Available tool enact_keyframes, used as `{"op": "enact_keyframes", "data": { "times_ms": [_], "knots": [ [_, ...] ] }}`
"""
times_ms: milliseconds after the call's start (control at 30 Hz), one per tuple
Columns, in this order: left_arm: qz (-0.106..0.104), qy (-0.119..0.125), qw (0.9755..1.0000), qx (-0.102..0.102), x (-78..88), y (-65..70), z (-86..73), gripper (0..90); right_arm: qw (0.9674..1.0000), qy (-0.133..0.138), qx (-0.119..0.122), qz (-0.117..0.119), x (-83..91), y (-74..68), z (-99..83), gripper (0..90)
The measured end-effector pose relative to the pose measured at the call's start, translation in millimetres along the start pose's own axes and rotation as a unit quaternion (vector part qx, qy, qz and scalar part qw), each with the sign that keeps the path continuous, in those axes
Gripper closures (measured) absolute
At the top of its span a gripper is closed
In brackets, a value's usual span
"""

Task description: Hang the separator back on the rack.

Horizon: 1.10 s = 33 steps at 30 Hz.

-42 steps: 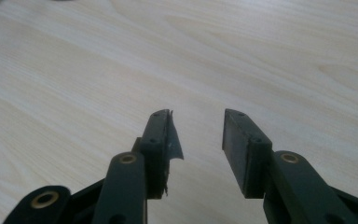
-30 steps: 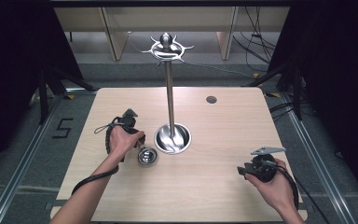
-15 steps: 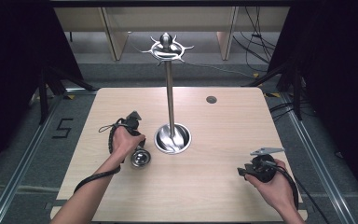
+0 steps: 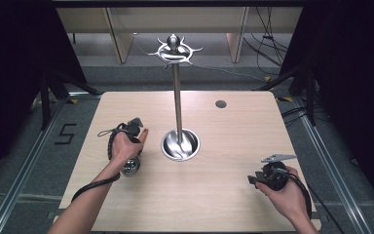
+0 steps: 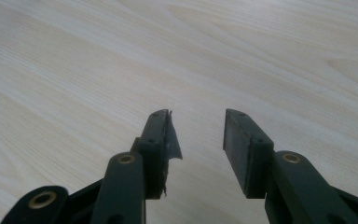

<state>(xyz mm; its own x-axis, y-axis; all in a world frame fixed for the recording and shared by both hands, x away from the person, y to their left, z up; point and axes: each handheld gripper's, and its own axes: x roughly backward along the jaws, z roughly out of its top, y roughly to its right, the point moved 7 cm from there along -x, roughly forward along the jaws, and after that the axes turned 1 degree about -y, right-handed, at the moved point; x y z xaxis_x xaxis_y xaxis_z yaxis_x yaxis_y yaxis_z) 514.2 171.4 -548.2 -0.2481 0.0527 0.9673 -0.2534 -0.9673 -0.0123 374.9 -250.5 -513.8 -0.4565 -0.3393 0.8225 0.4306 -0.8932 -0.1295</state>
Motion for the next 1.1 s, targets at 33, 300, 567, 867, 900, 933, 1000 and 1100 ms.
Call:
{"op": "enact_keyframes", "data": {
  "times_ms": [33,300,567,867,900,933,1000,1100],
  "knots": [
    [0.000,-0.002,1.0000,-0.009,0.4,-2.0,0.4,68.2,1.0000,0.000,-0.001,0.001,0.2,-0.3,-0.1,61.3],
    [0.012,0.003,0.9991,-0.041,-0.9,-4.3,2.9,68.4,0.9996,-0.005,-0.011,0.025,0.8,-4.9,-1.4,60.7],
    [-0.017,0.008,0.9997,-0.013,-0.5,-6.4,0.1,69.2,0.9997,0.018,-0.016,0.007,-2.7,-4.5,0.6,60.2],
    [-0.036,0.043,0.9980,-0.031,2.1,-16.1,-2.0,69.2,1.0000,0.001,-0.001,0.001,0.9,-1.2,-0.5,59.7],
    [-0.046,0.055,0.9971,-0.024,2.4,-15.0,-3.4,69.2,0.9999,0.001,-0.012,0.004,0.6,-3.1,-0.8,59.6],
    [-0.046,0.055,0.9971,-0.024,2.4,-15.0,-3.4,69.2,0.9999,0.001,-0.012,0.004,0.6,-3.1,-0.8,59.6],
    [-0.056,0.071,0.9957,-0.023,3.8,-15.6,-4.8,69.3,1.0000,-0.005,0.004,-0.006,2.6,0.9,-0.9,59.5],
    [-0.060,0.075,0.9949,-0.030,10.0,-19.2,-8.4,69.3,1.0000,0.009,-0.001,-0.001,1.7,0.3,0.5,59.1]
  ]
}}
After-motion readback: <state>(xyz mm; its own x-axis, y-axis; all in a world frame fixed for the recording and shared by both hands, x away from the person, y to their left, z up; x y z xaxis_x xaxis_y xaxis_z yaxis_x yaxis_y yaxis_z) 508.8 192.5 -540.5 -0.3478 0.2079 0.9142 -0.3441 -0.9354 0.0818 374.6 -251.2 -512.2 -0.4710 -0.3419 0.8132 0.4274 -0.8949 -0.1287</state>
